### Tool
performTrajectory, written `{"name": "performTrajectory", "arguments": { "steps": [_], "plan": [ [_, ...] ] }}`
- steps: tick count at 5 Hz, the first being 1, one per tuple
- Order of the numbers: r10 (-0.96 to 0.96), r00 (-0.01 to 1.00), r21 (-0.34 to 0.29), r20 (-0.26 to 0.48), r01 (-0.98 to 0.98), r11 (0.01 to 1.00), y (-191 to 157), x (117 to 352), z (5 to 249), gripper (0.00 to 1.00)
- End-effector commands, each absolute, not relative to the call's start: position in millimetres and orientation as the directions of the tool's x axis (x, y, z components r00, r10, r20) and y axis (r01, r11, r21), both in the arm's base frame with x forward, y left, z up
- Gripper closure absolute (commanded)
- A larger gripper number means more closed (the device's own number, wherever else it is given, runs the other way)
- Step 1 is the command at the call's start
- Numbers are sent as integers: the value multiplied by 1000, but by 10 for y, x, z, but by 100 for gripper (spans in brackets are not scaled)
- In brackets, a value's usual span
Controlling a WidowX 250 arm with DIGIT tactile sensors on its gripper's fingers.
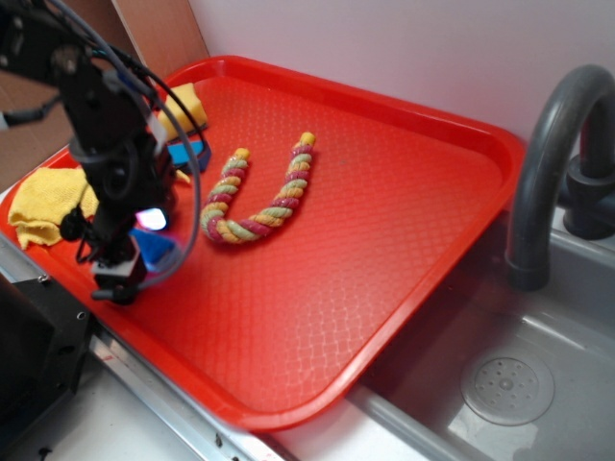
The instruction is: Grab the blue sponge.
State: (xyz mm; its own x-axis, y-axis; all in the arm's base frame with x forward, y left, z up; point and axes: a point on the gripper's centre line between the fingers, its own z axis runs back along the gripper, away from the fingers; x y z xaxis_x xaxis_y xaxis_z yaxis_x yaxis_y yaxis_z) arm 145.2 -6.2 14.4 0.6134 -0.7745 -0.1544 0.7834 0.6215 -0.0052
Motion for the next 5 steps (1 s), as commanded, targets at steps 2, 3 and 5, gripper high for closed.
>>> {"name": "performTrajectory", "arguments": {
  "steps": [2, 3, 5],
  "plan": [
    [-728, 637, 104, -254, 766, 634, -60, 1451, -66, 100],
    [-701, 682, 115, -210, 729, 675, -84, 1460, 107, 100],
    [-302, 953, 99, -23, 302, 948, 218, 1844, 1116, 100]
  ]
}}
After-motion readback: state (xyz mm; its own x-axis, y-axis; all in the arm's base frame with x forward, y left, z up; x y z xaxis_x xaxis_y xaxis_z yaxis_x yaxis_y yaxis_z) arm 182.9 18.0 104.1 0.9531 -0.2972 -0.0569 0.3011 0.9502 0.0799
